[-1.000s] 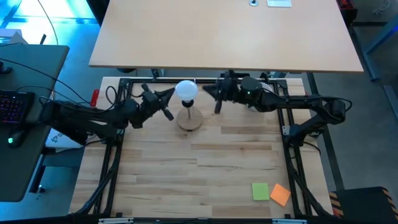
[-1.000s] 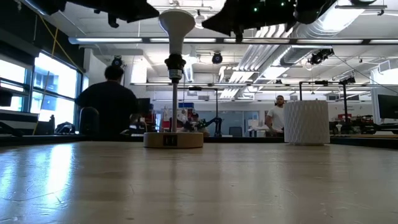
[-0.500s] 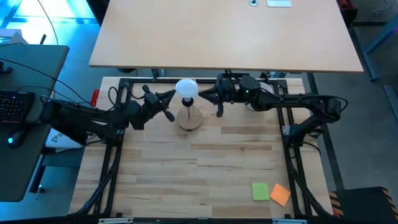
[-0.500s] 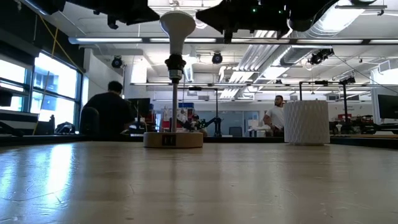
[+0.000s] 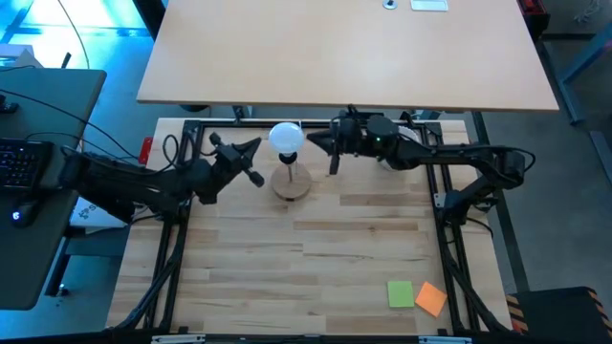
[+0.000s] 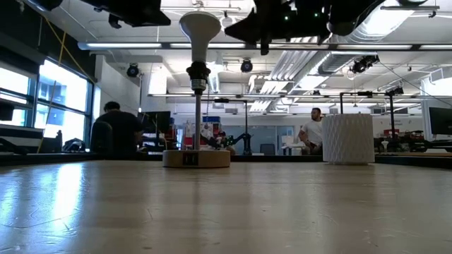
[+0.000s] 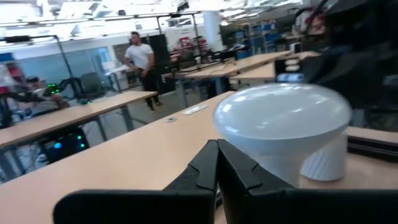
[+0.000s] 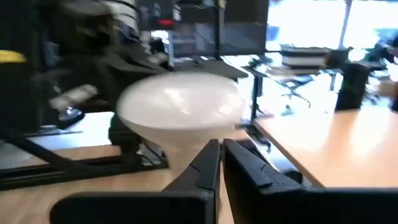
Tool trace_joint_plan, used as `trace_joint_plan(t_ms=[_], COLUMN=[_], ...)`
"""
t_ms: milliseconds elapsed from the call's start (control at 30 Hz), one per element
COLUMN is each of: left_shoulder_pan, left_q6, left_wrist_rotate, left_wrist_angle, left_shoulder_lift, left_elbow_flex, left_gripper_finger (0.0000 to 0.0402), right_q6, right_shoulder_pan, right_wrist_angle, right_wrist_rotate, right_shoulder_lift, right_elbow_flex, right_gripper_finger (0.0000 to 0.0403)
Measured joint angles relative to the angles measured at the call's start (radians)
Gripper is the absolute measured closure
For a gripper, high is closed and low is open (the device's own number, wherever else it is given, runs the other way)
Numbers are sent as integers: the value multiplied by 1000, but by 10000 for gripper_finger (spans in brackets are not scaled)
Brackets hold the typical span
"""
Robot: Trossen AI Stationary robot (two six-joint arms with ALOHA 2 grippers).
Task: Screw lightbulb
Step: Insert the lightbulb into the brown lamp
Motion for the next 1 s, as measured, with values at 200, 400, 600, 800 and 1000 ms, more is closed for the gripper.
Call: trace_joint_plan(t_ms=[200, 400, 600, 800, 1000], left_shoulder_pan=[-25, 6, 56, 107, 94], left_q6=[-16, -26, -30, -29, -29], left_wrist_rotate=[15, 27, 80, 104, 76], left_wrist_angle=[-2, 21, 43, 14, 11], left_shoulder_lift=[6, 20, 20, 20, 3], left_elbow_flex=[0, 0, 0, 0, -1], left_gripper_finger=[402, 401, 401, 401, 401], right_q6=[73, 135, 135, 89, -17], right_shoulder_pan=[-46, -34, 32, 102, 120], right_wrist_angle=[25, 122, 127, 136, 34], right_wrist_rotate=[88, -7, -15, -129, -150], right_shoulder_lift=[1, 3, 45, 46, -14], right_elbow_flex=[0, 0, 0, 0, 0], right_gripper_finger=[387, 387, 387, 387, 387])
